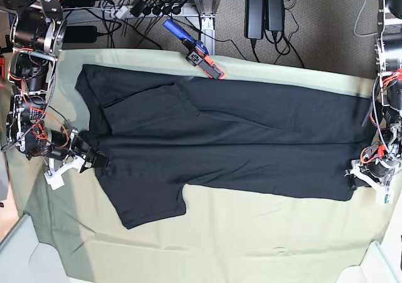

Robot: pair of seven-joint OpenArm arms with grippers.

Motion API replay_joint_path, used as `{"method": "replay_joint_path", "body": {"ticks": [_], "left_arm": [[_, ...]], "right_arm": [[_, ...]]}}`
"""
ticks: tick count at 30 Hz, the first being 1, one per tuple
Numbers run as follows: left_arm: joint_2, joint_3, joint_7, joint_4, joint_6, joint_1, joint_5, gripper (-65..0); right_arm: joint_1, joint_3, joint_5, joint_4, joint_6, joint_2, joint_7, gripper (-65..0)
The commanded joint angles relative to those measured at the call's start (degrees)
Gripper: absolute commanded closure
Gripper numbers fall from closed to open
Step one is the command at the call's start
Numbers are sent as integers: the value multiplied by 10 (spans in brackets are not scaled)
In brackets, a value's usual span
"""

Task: Fold the T-shirt properly
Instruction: 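Lift the held edge with both grippers and fold it over the shirt, then release and regrasp the folded shirt end with the right gripper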

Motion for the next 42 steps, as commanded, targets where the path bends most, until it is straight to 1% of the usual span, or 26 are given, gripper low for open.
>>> {"method": "replay_joint_path", "body": {"ticks": [1, 5, 10, 16, 18, 19, 22, 24, 27, 29, 30, 33, 37, 42], "left_arm": [[-10, -4, -14, 8, -25, -17, -17, -350], [-7, -3, -4, 8, -70, -17, -42, -350], [7, -3, 17, 8, -72, -17, -41, -349], [11, -3, 18, 8, -72, -17, -41, -346], [12, -3, 18, 8, -72, -17, -41, -331], [11, -3, 18, 8, -72, -17, -41, -298], [11, -3, 18, 8, -72, -17, -41, -168], [11, -3, 18, 8, -72, -17, -42, -106], [11, -3, 19, 8, -73, -17, -42, -5], [11, -3, 20, 8, -74, -17, -42, 0], [10, -3, 20, 8, -82, -17, -42, 0], [8, -3, 20, 8, -129, -17, -54, 0], [8, -3, 36, 8, -133, -17, -75, 0], [8, -3, 70, 8, -133, -17, -97, 0]], "right_arm": [[10, 2, -6, 7, 44, 11, -1, -261], [11, 2, -6, 7, 44, 11, -1, -261], [11, 2, -3, 7, 44, 10, 1, -261], [11, 2, -4, 7, 43, 8, 1, -261], [11, 2, -3, 7, 43, 8, 1, -261], [11, 2, -3, 7, 43, 8, 1, -261], [12, 2, 0, 7, 43, 8, 1, -261], [15, 2, 17, 8, 44, 8, 1, -261], [29, 3, 18, 9, 44, 8, 4, -261], [43, 3, 15, 9, 44, 8, 15, -261], [51, 3, 10, 9, 44, 8, 22, -261], [78, 3, -25, 9, 44, 7, 61, -261], [107, 3, -120, 8, 43, -5, 132, -262], [116, 2, -208, -6, 43, -37, 197, -310]]}}
